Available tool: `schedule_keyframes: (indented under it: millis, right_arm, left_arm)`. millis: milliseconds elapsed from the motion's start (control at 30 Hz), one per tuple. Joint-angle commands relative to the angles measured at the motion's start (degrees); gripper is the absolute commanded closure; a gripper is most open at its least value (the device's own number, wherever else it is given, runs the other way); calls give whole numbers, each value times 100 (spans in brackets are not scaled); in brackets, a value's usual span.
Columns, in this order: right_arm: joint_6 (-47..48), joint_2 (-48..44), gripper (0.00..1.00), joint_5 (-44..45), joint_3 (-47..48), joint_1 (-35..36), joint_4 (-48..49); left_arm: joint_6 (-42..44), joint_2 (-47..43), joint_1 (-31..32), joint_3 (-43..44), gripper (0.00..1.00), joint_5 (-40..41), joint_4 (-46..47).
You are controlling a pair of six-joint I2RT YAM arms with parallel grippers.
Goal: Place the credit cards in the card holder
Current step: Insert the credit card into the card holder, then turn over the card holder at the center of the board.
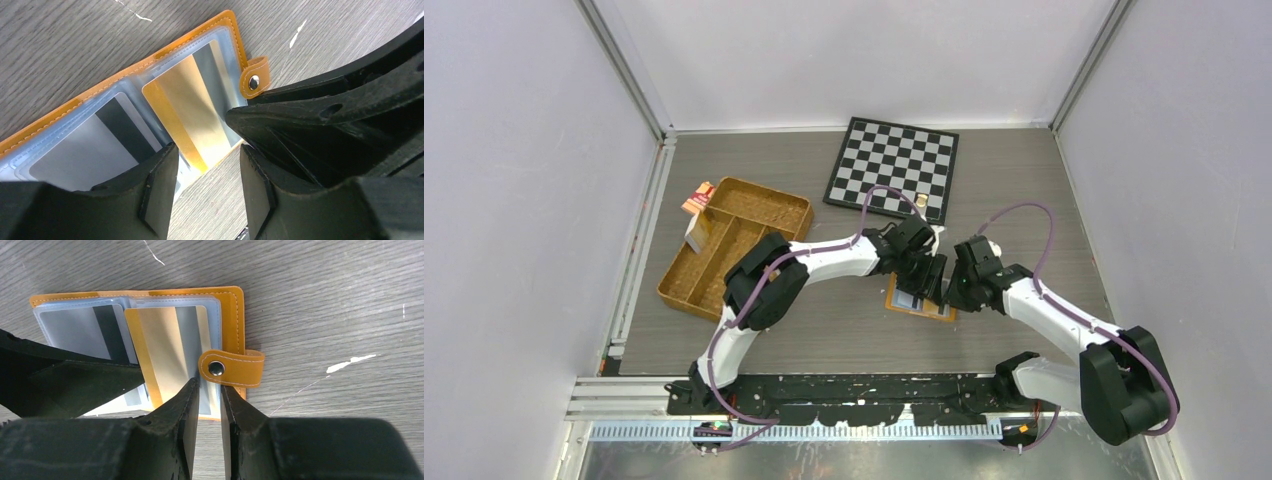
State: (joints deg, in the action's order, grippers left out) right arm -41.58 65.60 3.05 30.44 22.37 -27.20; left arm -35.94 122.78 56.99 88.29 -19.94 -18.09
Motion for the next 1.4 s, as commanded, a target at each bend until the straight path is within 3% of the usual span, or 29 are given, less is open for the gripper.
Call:
schedule_keyframes:
  millis: [0,167,467,900,1367]
  right_arm:
    - [-160,-116,73,32,-22,-4,291]
    - [-165,-227,72,287,40,-1,61]
    - [-43,-571,64,405,215,-8,-294]
    - [-228,-574,74,-375,-56,-10,252]
    - [-160,-352,80,-323,-62,-10,172]
  left_arm:
    - [-48,154,145,84,50,13,71]
    - [-28,115,166,98,48,153,-8]
    - [381,-740,109,-230,35,596,-368]
    - [495,-1676,-487,-1167,30,843,-451]
    - [455,-1257,-672,-1270,34,747,-450]
